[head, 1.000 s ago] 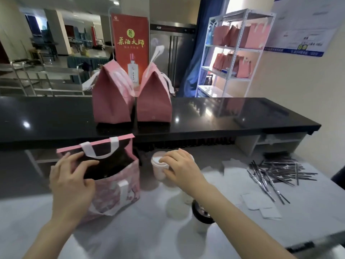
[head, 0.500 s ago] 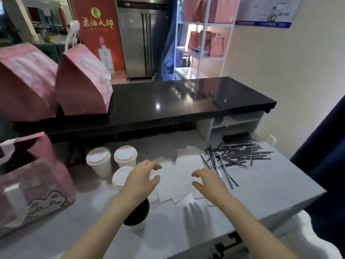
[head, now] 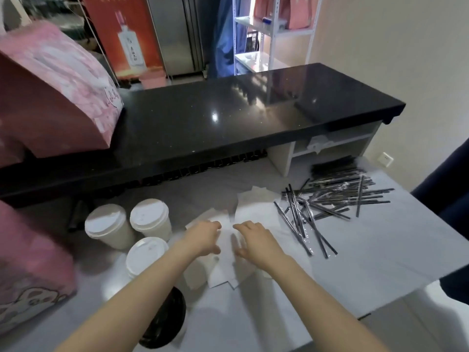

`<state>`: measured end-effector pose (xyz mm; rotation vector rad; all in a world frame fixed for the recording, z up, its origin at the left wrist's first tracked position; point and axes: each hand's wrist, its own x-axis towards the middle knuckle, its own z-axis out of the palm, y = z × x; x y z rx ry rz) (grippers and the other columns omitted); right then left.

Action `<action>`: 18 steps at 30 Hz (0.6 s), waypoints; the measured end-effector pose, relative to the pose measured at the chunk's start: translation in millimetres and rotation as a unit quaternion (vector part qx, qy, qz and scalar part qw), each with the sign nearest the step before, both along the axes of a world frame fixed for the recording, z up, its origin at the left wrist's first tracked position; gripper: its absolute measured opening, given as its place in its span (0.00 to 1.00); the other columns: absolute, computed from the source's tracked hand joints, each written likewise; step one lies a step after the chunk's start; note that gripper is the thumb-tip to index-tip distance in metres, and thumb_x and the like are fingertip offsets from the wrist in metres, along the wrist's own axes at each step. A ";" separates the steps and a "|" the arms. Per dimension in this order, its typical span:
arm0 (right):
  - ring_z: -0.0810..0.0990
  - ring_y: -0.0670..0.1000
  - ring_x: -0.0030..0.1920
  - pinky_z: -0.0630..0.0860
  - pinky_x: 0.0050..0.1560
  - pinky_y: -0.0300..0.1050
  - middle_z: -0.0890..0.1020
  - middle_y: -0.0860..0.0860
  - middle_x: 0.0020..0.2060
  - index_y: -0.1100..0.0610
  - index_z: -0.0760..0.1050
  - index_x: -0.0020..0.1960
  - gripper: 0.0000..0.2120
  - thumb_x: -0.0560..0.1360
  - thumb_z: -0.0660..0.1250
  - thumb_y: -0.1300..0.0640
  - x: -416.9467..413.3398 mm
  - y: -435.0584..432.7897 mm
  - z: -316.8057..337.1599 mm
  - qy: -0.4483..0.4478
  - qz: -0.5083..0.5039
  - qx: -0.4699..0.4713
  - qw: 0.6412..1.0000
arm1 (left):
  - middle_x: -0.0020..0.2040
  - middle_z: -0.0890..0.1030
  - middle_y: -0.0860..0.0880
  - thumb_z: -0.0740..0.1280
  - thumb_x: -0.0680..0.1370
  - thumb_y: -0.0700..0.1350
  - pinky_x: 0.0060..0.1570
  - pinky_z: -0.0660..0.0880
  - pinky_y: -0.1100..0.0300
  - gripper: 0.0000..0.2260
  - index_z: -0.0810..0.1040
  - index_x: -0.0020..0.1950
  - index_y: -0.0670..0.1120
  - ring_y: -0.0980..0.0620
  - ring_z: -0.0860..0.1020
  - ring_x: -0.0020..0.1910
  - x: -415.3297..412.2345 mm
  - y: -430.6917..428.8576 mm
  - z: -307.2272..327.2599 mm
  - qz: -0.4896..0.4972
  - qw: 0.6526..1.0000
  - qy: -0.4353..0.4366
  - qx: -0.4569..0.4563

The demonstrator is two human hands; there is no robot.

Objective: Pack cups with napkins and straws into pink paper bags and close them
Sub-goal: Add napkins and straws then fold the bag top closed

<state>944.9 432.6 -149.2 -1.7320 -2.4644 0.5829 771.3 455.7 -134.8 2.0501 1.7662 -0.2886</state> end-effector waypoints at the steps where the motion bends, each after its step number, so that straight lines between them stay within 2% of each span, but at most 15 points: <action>1: 0.68 0.56 0.65 0.68 0.63 0.50 0.70 0.51 0.68 0.51 0.61 0.74 0.32 0.73 0.67 0.51 -3.1 5.1 -3.8 -0.022 0.010 -0.004 1.000 | 0.59 0.78 0.47 0.73 0.70 0.47 0.52 0.76 0.52 0.25 0.71 0.65 0.48 0.46 0.77 0.58 -0.3 3.9 -3.6 -0.002 1.000 0.004 0.003; 4: 0.67 0.57 0.65 0.66 0.62 0.51 0.71 0.52 0.66 0.51 0.61 0.74 0.34 0.70 0.69 0.52 -9.3 15.4 -13.4 -0.065 0.034 0.006 0.997 | 0.56 0.79 0.50 0.74 0.70 0.46 0.45 0.73 0.58 0.21 0.74 0.61 0.50 0.48 0.77 0.55 -1.2 12.2 -11.2 -0.001 1.000 0.009 0.013; 7: 0.68 0.56 0.61 0.65 0.60 0.48 0.73 0.52 0.60 0.50 0.70 0.67 0.26 0.69 0.69 0.53 -12.4 19.8 -20.5 -0.063 0.050 0.042 0.996 | 0.51 0.76 0.51 0.72 0.70 0.46 0.42 0.70 0.60 0.12 0.79 0.53 0.51 0.50 0.77 0.52 -0.9 16.5 -12.7 -0.002 1.000 -0.006 0.029; 9: 0.68 0.55 0.59 0.64 0.57 0.45 0.73 0.52 0.57 0.51 0.76 0.61 0.19 0.70 0.67 0.54 -13.1 20.6 -23.1 -0.022 0.034 0.049 0.998 | 0.45 0.75 0.52 0.72 0.68 0.45 0.40 0.71 0.59 0.07 0.78 0.44 0.51 0.50 0.77 0.48 -2.2 17.0 -9.6 0.011 0.999 -0.035 0.035; 10: 0.69 0.55 0.59 0.64 0.55 0.44 0.73 0.51 0.56 0.51 0.77 0.58 0.16 0.70 0.68 0.54 -13.2 20.5 -22.9 0.006 0.025 0.044 0.999 | 0.43 0.75 0.53 0.73 0.67 0.44 0.39 0.71 0.59 0.08 0.76 0.42 0.51 0.51 0.76 0.45 -3.2 15.9 -7.5 0.018 0.998 -0.053 0.032; 12: 0.71 0.54 0.56 0.66 0.53 0.44 0.76 0.51 0.54 0.53 0.78 0.53 0.12 0.70 0.68 0.54 -12.7 18.7 -18.9 0.058 0.014 0.029 0.998 | 0.40 0.76 0.54 0.74 0.65 0.43 0.37 0.71 0.59 0.11 0.74 0.42 0.50 0.51 0.75 0.41 -6.4 11.9 -2.3 0.029 0.995 -0.092 0.025; 15: 0.76 0.53 0.47 0.70 0.44 0.47 0.81 0.50 0.42 0.52 0.77 0.47 0.06 0.69 0.68 0.56 -9.4 8.7 -7.2 0.162 -0.028 -0.004 0.986 | 0.39 0.77 0.56 0.74 0.65 0.44 0.37 0.72 0.59 0.13 0.76 0.46 0.51 0.53 0.76 0.40 -14.2 1.8 8.7 0.028 0.990 -0.133 0.033; 18: 0.75 0.49 0.37 0.72 0.40 0.45 0.77 0.45 0.32 0.50 0.76 0.43 0.05 0.68 0.70 0.56 -3.6 -5.7 7.9 0.255 -0.087 -0.002 0.963 | 0.32 0.73 0.55 0.73 0.64 0.46 0.33 0.65 0.59 0.09 0.75 0.40 0.48 0.55 0.72 0.34 -22.0 -10.4 21.4 0.013 0.984 -0.159 0.075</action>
